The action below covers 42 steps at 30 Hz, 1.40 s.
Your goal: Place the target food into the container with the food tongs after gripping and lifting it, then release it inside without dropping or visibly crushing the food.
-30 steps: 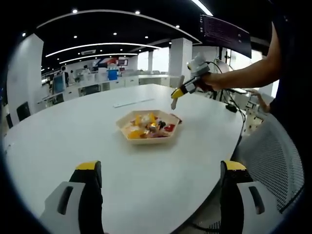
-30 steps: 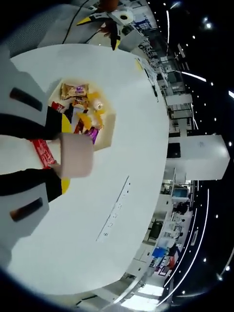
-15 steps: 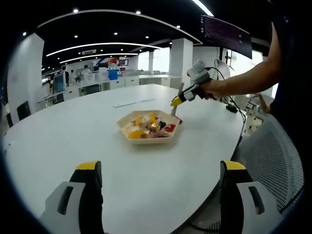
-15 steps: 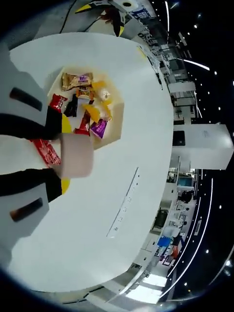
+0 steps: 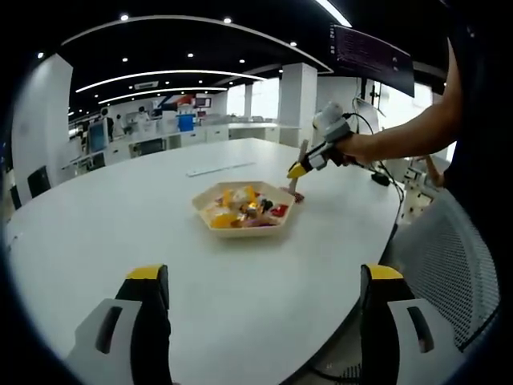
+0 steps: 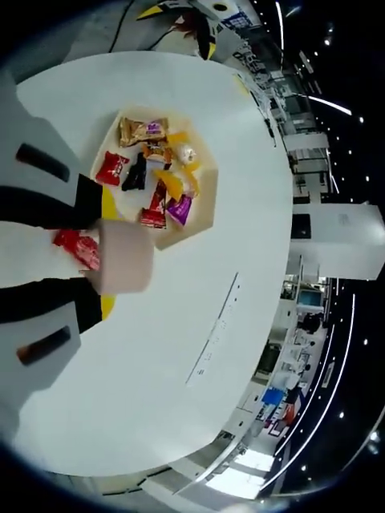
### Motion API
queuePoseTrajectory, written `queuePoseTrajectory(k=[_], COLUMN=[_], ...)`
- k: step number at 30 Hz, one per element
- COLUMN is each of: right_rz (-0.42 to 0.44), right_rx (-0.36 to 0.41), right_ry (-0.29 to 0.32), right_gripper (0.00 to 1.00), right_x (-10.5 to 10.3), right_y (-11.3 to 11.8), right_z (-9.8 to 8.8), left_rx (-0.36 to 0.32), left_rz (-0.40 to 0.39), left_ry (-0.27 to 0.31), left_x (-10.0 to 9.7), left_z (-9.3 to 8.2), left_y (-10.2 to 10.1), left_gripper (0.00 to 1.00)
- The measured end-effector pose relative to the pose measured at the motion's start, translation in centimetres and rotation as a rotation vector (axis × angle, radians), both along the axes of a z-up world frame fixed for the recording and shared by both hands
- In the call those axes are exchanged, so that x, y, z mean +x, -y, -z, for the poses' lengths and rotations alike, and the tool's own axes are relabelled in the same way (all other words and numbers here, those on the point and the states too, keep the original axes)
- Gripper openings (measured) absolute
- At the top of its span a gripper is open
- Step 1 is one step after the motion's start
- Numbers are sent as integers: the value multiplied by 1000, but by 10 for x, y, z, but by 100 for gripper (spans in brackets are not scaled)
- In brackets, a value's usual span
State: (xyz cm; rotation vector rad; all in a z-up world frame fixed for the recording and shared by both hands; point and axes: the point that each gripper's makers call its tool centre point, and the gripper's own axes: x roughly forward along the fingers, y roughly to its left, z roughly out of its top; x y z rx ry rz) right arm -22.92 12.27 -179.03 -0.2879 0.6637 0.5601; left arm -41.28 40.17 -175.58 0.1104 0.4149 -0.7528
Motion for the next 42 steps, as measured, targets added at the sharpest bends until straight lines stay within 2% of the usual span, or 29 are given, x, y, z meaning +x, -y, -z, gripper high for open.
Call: queuePoseTrajectory(k=[7,10,15,19,23,25,27,28,30,42], right_rz=[17,-10,-28,-27,-34,-27,-15,-21,-76,-75], right_rx=[22,49,63,54,51,54,78,70,3,17], right_ry=[-23,-16,-43,-59,-57,-73,-66,-72,-56,-76], right_gripper=[21,22,21,21,20,21,21,20,17,16], right_x=[-1,0,1,2,2,2,3,2,0,-1], right_y=[13,7,-2,-2,-1,1,1,1,1,-2], right_z=[2,-1,3,11,11,16,12,13,13,14], left_rx=[3,6,9,10,9,10,11,11,11,0], left_rz=[1,3,4,5,4,6,8,8,11,9], left_ry=[-2,-4,-7,-11,-12,-15,-17,-18,-21,-20], left_x=[0,-1,-1,-1,-1,-2,-2,-2,-2,-2], left_z=[0,1,2,3,3,3,4,5,5,4], left_y=[0,1,0,1,0,1,0,0,1,1], left_gripper=[95,95,95,94,94,93,93,93,92,95])
